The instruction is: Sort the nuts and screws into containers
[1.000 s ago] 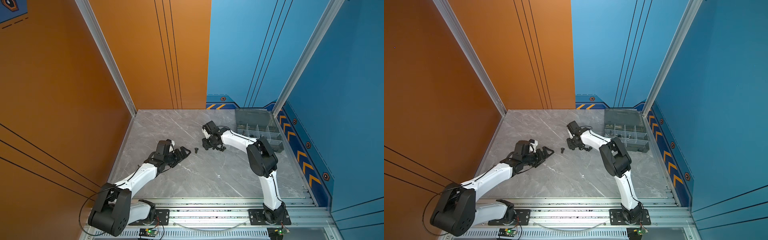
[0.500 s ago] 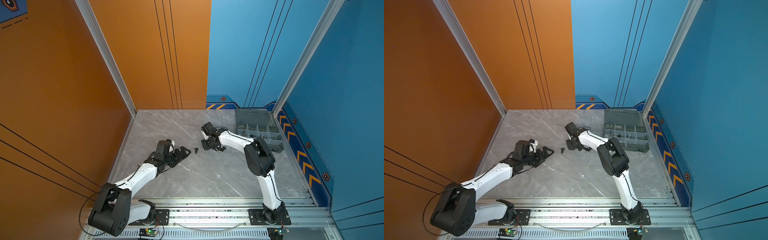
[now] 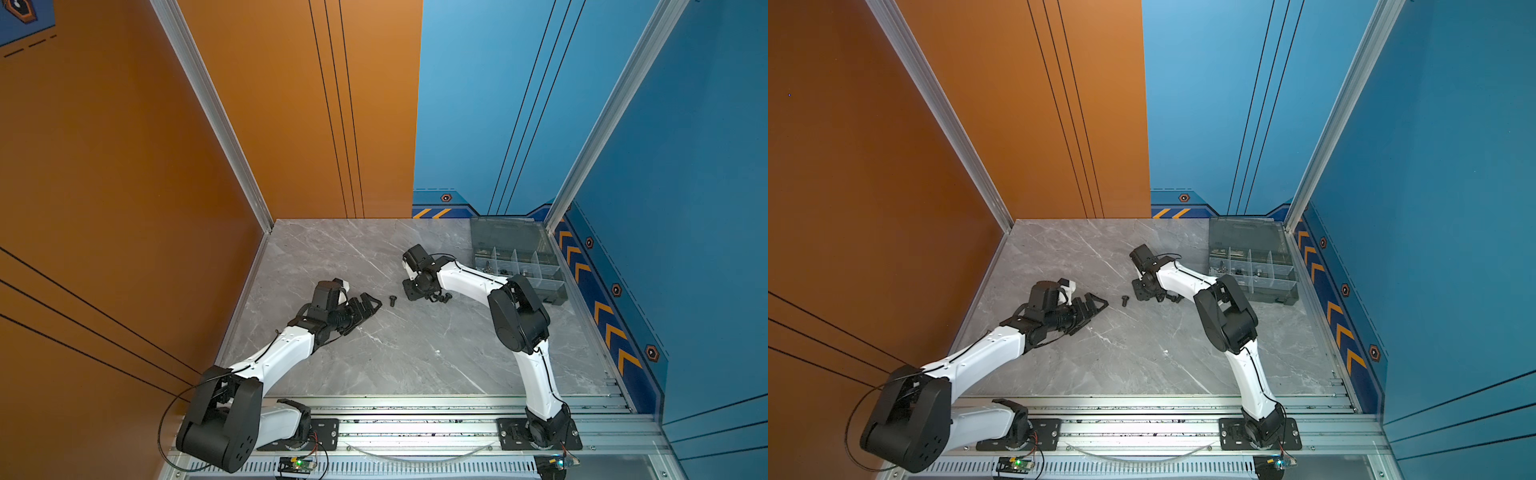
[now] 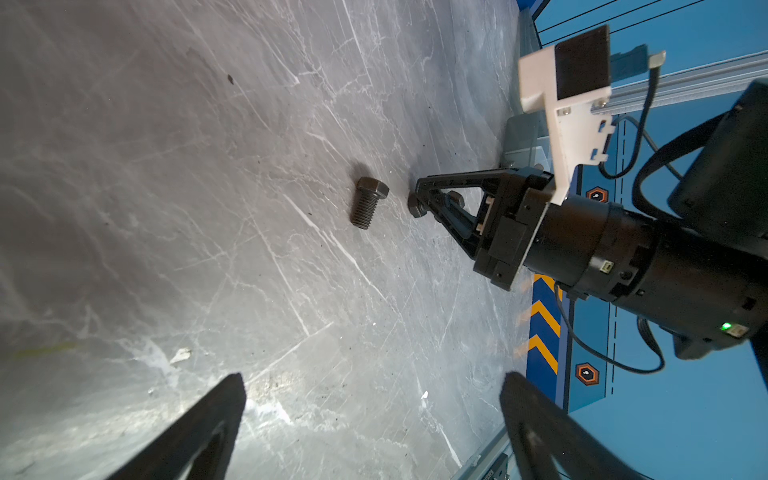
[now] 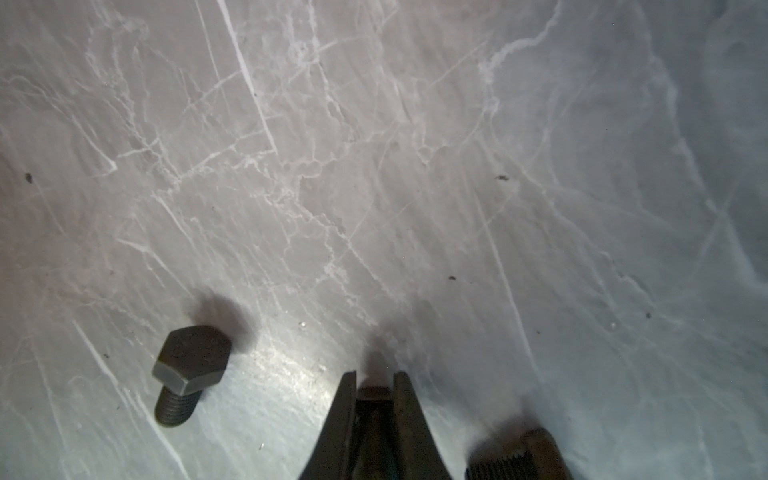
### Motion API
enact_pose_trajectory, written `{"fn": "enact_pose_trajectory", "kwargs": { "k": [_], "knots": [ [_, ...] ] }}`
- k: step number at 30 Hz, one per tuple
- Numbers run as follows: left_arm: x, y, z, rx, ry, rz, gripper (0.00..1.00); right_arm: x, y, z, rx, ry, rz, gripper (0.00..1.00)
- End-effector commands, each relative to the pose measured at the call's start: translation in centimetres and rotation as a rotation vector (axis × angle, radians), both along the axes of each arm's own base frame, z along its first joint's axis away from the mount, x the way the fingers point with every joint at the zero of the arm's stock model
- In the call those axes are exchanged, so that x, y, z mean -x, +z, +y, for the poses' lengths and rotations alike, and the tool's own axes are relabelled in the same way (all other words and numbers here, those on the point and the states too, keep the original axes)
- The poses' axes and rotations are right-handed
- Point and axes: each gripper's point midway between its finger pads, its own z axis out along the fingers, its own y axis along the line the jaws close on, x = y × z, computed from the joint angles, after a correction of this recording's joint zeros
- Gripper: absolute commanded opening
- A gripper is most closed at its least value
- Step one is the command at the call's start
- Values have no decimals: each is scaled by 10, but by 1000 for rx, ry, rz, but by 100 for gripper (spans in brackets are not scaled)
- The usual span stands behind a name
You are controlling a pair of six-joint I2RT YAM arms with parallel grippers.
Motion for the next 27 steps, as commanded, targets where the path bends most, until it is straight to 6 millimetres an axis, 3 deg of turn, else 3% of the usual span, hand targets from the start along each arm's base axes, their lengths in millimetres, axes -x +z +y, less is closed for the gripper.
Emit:
{"fn": "enact_pose_trajectory", "kwargs": {
  "k": [1,6,12,19,23,27],
  "knots": [
    [3,-3,5,-11,6,-1,98,11,12,-9,-5,-4,22,0],
    [3,-3,4,-10,4,1,98,14,58,-16,-122,-20,-14,0],
    [3,-1,3,-7,2,-2,98,15,108,-62,-208,-106,-65,0],
    [1,1,0,0,0,-9,98,9,143,-164,-248,-330,-136,0],
    [2,0,0,1,-1,-7,98,9,147,-228,-264,-494,-153,0],
    [1,1,-1,4,-3,-9,98,11,146,-273,-280,-610,-156,0]
  ]
}}
